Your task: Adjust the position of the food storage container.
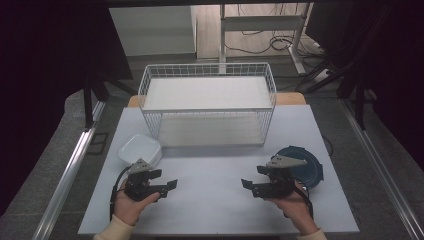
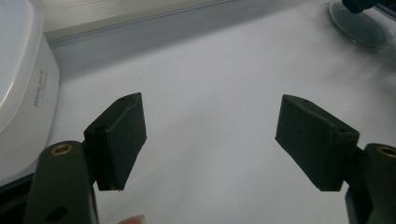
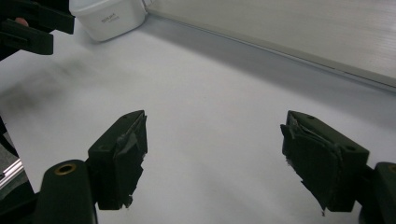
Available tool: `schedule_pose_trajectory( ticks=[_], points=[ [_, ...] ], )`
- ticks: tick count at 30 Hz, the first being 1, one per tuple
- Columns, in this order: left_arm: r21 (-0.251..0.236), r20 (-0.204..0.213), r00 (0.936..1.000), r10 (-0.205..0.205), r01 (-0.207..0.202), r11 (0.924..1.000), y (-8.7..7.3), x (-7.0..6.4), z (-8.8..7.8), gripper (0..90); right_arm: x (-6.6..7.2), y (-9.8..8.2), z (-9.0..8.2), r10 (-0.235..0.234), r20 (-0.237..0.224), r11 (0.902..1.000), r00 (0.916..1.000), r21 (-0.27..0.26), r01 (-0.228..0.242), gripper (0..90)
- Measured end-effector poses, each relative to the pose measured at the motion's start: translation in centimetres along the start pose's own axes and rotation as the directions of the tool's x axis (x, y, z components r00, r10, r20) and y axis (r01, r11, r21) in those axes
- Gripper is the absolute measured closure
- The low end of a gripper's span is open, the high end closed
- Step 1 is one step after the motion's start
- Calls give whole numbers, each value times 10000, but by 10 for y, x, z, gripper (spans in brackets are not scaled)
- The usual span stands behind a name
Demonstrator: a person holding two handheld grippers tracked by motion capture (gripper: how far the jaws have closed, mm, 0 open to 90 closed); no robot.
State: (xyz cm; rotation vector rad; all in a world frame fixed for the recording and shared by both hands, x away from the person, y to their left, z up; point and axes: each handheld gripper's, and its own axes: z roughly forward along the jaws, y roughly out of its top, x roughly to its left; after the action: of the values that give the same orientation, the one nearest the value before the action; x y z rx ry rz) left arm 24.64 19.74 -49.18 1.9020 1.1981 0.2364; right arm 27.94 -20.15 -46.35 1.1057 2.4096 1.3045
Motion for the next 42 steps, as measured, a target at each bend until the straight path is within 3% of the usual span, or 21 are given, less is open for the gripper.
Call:
schedule_pose_trajectory(
  ticks=[6, 14, 25, 34, 37, 42],
  points=[
    [16, -12, 10000, -16, 16, 10000, -2, -1, -1, 237, -5, 1, 1, 104, 26, 9999, 9999, 16, -104, 229],
    [66, 232, 9997, 125, -126, 9999, -2, -4, -1, 237, -2, 0, 6, 197, 24, 9995, 9998, 248, -198, 232],
    [16, 245, 9997, 6, -7, 10000, -6, -2, -4, 233, -2, 8, 8, -4, -54, 9995, 10000, 308, 6, 239],
    [80, 269, 9996, -34, 32, 10000, -6, -5, -3, 233, -21, 20, -21, 315, 327, 9994, 9990, -137, -311, 274],
    [-53, 860, 9954, -429, 436, 9990, -4, -5, -5, 231, -27, 23, -28, 357, 458, 9992, 9983, -179, -349, 294],
    [-76, 587, 9980, -227, 232, 9997, -2, -7, -8, 231, -37, 29, -45, 416, 762, 9989, 9962, -228, -399, 341]
  ],
)
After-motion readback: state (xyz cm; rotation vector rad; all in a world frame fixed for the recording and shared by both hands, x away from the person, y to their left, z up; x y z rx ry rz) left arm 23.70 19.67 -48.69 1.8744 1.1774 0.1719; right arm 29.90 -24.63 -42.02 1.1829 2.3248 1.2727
